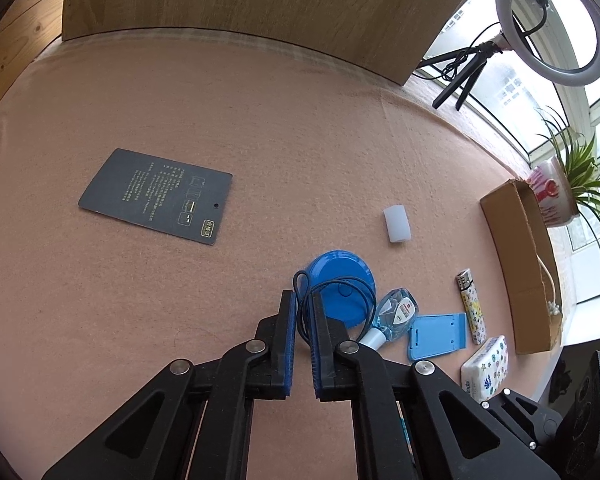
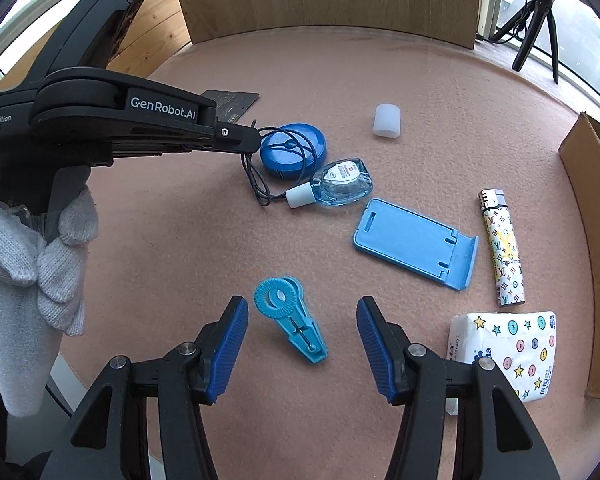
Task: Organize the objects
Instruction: 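Grasp the blue clip with the right gripper, then grasp the black cable by the blue tape case with the left gripper while right holds the clip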
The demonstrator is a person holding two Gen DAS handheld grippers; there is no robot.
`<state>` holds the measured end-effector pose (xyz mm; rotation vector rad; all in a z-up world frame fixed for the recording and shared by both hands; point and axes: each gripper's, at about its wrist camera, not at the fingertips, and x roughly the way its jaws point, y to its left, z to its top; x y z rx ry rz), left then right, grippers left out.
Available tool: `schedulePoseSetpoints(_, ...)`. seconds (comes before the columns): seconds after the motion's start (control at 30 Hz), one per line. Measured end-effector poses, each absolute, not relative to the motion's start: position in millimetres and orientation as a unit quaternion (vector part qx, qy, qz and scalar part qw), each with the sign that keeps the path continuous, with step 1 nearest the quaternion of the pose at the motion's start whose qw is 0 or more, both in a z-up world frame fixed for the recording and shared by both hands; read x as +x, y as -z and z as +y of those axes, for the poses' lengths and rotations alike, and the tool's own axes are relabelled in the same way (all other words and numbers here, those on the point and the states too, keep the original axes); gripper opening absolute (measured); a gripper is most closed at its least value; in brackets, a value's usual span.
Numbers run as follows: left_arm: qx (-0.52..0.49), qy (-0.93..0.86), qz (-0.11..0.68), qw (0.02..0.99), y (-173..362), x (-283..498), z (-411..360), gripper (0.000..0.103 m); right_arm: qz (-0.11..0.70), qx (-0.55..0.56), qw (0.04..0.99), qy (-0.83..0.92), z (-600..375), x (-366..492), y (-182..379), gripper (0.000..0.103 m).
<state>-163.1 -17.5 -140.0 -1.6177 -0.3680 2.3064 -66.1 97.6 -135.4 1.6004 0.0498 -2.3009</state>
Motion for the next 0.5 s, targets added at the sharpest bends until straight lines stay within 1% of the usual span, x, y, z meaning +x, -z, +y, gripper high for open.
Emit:
schedulePoseSetpoints(0.03,-0.562,-0.803,-0.13,0.149,139,-162,-20,0.006,0.021,0.565,0.168,0.807,96,-67,137,0.047)
schedulePoseSetpoints(0.1,-0.559,-0.805,-0.133,0.146,136,-159,-25,0.005,0.026,0.57,0.168,0.804,93,-67,141,0.038)
schedulePoseSetpoints(0.13,-0.558,-0.806,-0.136,0.145,135,-158,-28,0.005,0.027,0.573,0.17,0.802,93,-68,142,0.035)
schedulePoseSetpoints(0.23,-0.553,-0.809,-0.142,0.141,131,-152,-35,0.005,0.034,0.574,0.169,0.8,94,-68,143,0.019)
schedulePoseSetpoints(0.3,-0.55,-0.811,-0.145,0.14,127,-149,-38,0.005,0.035,0.573,0.17,0.801,94,-68,142,0.014)
schedulePoseSetpoints(0.33,-0.548,-0.811,-0.147,0.14,126,-147,-39,0.005,0.032,0.572,0.173,0.801,96,-69,142,0.012)
schedulePoseSetpoints(0.5,-0.539,-0.816,-0.154,0.14,116,-136,-44,0.004,0.023,0.565,0.173,0.806,102,-66,139,0.012)
